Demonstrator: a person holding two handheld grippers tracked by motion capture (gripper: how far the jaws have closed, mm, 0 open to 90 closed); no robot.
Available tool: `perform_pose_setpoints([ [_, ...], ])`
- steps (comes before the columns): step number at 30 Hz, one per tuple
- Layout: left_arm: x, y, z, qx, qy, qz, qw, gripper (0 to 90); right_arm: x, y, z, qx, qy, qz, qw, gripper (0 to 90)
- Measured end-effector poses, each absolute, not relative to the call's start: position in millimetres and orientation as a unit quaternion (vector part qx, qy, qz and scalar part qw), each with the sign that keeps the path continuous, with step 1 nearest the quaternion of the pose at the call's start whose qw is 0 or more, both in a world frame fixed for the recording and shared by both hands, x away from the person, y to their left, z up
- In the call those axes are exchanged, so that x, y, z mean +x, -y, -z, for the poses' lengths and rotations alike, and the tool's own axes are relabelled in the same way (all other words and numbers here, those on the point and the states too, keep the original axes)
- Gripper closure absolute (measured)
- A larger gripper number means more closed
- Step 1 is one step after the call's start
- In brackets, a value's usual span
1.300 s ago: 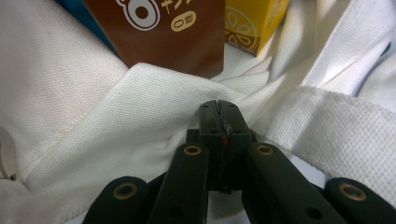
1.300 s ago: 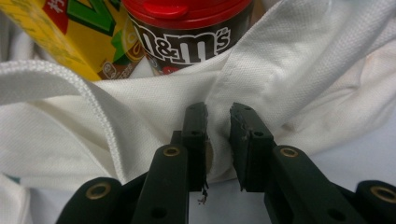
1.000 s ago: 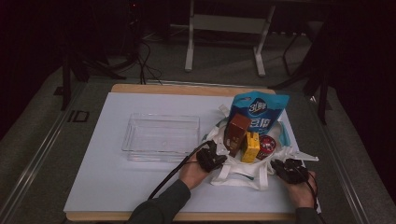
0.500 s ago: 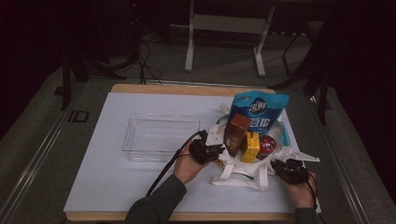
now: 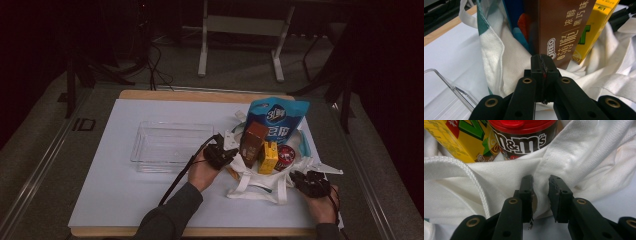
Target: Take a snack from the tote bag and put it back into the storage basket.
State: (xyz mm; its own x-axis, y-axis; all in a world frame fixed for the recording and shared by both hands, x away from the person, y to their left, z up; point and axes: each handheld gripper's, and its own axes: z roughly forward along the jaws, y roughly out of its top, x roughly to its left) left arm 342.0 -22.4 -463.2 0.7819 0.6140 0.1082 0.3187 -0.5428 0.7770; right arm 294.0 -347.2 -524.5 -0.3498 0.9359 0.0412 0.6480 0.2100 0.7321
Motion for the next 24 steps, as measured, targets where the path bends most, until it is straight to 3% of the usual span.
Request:
perform_pose_setpoints([
  [24, 356, 42, 474, 0.864, -0.291, -0.198, 0.36, 89.3, 293, 347, 525, 0.528, -0.747, -0.343, 0.214, 71.6],
])
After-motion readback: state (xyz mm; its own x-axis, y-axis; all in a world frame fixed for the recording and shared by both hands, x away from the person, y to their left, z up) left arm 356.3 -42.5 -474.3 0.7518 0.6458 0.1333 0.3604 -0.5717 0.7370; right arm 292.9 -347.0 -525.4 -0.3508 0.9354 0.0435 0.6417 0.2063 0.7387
